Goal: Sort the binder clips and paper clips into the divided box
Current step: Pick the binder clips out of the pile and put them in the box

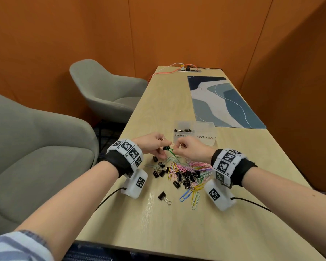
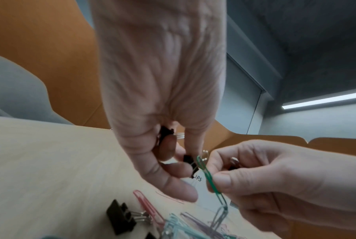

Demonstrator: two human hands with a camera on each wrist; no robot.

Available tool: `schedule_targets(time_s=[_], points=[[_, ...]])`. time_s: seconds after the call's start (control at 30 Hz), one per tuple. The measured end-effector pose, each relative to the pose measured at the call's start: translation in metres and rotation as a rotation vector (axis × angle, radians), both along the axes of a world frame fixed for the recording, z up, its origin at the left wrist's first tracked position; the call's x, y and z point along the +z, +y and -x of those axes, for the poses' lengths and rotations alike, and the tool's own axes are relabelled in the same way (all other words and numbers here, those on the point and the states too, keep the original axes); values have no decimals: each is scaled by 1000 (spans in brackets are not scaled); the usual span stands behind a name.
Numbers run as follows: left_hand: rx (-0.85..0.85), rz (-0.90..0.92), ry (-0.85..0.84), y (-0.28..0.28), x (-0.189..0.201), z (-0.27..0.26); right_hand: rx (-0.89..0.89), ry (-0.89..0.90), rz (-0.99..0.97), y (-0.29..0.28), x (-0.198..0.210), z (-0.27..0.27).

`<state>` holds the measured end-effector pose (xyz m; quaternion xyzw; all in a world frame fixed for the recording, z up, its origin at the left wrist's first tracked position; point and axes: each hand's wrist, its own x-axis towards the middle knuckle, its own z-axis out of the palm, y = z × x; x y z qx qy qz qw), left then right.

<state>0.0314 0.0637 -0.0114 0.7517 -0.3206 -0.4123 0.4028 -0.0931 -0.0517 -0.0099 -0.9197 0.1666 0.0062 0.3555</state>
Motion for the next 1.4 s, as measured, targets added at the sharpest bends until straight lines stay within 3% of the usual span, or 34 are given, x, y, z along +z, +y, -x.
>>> schedule_targets(time_s=[0.13,0.33,0.4,0.57,0.7,0.87,1.0,1.23,1.4], points=[[16,45,21,1,0,0,-29,24,-214,-6,4,6],[-54,25,-164,-2,5,8,-93,41,-481,-13,18,10],[-46,28,-151,-1,6,7,-115,86,-406,-18,21,9],[31,19,-69,9,7,-2,-30,282,103,-25,13,12],[107,24,23,19,4,-7,38,137,343,-6,8,13],[156,17,109,24,5,-10,307,70,434,29,-1,-1],[125,-15,106,29,6,-13,366,33,536,40,-10,-14],[172,-53,181,33,6,-12,324,17,436,29,-16,-16],[212,-151,81,26,8,-4,192,43,254,5,-9,-12]])
